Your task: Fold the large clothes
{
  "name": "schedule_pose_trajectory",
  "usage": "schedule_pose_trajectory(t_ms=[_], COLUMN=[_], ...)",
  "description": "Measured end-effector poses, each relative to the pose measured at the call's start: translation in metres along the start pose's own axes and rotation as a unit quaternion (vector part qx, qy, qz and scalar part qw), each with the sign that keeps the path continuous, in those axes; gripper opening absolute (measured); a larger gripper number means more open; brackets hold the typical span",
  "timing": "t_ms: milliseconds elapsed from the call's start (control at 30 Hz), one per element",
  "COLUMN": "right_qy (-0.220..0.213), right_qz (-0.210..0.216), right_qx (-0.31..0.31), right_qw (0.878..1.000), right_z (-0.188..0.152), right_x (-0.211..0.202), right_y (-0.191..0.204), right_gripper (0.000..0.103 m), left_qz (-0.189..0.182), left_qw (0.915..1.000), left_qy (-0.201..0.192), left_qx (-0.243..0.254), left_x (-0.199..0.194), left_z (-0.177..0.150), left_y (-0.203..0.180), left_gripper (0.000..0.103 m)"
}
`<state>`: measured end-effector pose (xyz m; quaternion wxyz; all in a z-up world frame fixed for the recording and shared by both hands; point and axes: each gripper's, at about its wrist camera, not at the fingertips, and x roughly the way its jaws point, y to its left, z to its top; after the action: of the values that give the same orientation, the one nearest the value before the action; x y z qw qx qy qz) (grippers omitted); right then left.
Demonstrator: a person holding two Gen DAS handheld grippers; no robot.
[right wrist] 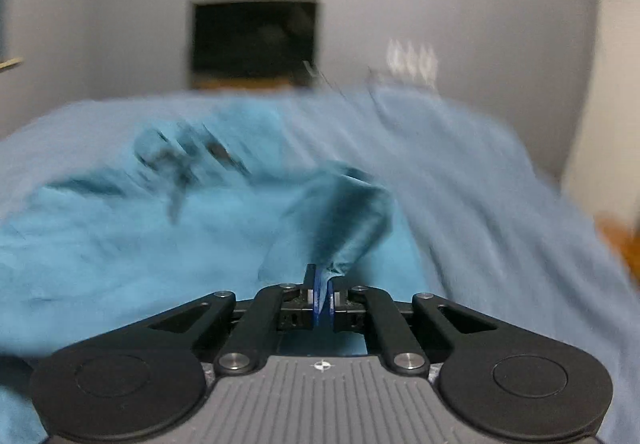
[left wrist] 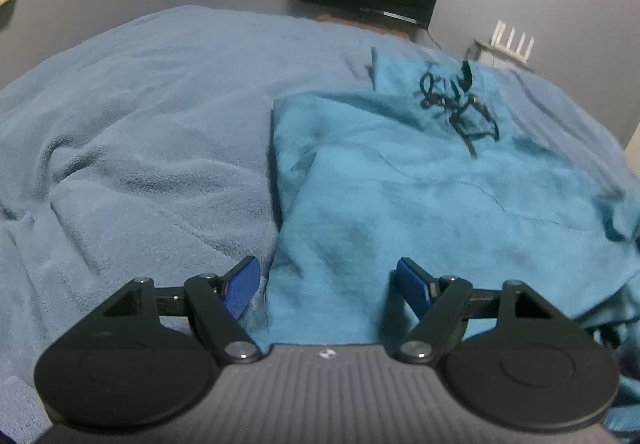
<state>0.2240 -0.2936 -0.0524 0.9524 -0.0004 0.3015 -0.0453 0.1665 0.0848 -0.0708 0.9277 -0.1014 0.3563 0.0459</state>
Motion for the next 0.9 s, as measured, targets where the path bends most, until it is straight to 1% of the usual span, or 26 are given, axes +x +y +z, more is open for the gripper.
schedule_pose_trajectory(t_ms=[33, 67, 100, 133, 167, 200, 233, 267, 300, 400, 433, 467, 500, 567, 600, 633, 667, 767, 900], right_qy=[0.032, 0.05, 0.063, 0.069, 0.061, 0.052, 0.045, 0.037, 0.023, -0.056, -0.074, -0.079, -0.072, -0.022, 0.003, 0.024, 0.033, 0.035, 0.028], right_qz=[0.012, 0.028, 0.045, 0.058, 0.067, 0.071, 0.075, 0.078, 0.079, 0.084, 0.074, 0.065, 0.053, 0.032, 0.019, 0.01, 0.005, 0.002, -0.016], right_qx=[0.028, 0.062, 0.1, 0.137, 0.168, 0.183, 0.188, 0.183, 0.175, 0.142, 0.129, 0.124, 0.122, 0.125, 0.125, 0.122, 0.12, 0.128, 0.111], right_qw=[0.999, 0.996, 0.992, 0.986, 0.982, 0.979, 0.978, 0.979, 0.981, 0.985, 0.986, 0.987, 0.989, 0.991, 0.992, 0.992, 0.992, 0.991, 0.993], right_z=[-0.01, -0.019, -0.024, -0.028, -0.03, -0.03, -0.027, -0.024, -0.022, -0.004, -0.001, 0.003, 0.001, -0.007, -0.014, -0.023, -0.031, -0.041, -0.039], right_x=[0.012, 0.021, 0.029, 0.034, 0.037, 0.038, 0.04, 0.04, 0.036, 0.022, 0.019, 0.023, 0.027, 0.047, 0.057, 0.065, 0.07, 0.073, 0.067], right_y=[-0.008, -0.016, -0.024, -0.031, -0.037, -0.039, -0.041, -0.041, -0.042, -0.039, -0.036, -0.038, -0.039, -0.042, -0.044, -0.045, -0.046, -0.043, -0.036], right_gripper=[0.01, 0.013, 0.028, 0.037, 0.045, 0.041, 0.034, 0.007, 0.007, 0.007, 0.007, 0.008, 0.011, 0.016, 0.025, 0.029, 0.033, 0.04, 0.058], left_qz=[0.002, 0.004, 0.008, 0.012, 0.015, 0.019, 0.024, 0.026, 0.027, 0.031, 0.031, 0.031, 0.033, 0.037, 0.039, 0.039, 0.04, 0.042, 0.043], left_qw=[1.0, 0.9999, 0.9997, 0.9995, 0.9992, 0.999, 0.9986, 0.9983, 0.998, 0.997, 0.9967, 0.9964, 0.9961, 0.9954, 0.9951, 0.995, 0.9949, 0.9946, 0.9945], left_qy=[0.006, 0.013, 0.018, 0.022, 0.027, 0.031, 0.034, 0.037, 0.04, 0.044, 0.044, 0.045, 0.046, 0.051, 0.054, 0.056, 0.057, 0.057, 0.057], left_qx=[0.005, 0.009, 0.014, 0.018, 0.023, 0.027, 0.032, 0.036, 0.04, 0.056, 0.06, 0.064, 0.068, 0.072, 0.073, 0.073, 0.072, 0.075, 0.077], left_x=[0.002, 0.005, 0.007, 0.009, 0.01, 0.012, 0.014, 0.015, 0.017, 0.02, 0.021, 0.022, 0.023, 0.026, 0.027, 0.027, 0.028, 0.028, 0.029], left_z=[0.0, -0.001, -0.001, -0.002, -0.002, -0.002, -0.002, -0.003, -0.004, -0.005, -0.006, -0.006, -0.007, -0.008, -0.008, -0.008, -0.008, -0.008, -0.009], left_y=[-0.002, -0.004, -0.005, -0.006, -0.008, -0.009, -0.011, -0.012, -0.013, -0.018, -0.019, -0.02, -0.022, -0.022, -0.023, -0.023, -0.022, -0.023, -0.024], left_gripper=[0.074, 0.074, 0.074, 0.074, 0.074, 0.074, 0.074, 0.074, 0.074, 0.076, 0.077, 0.078, 0.078, 0.078, 0.078, 0.078, 0.078, 0.078, 0.078])
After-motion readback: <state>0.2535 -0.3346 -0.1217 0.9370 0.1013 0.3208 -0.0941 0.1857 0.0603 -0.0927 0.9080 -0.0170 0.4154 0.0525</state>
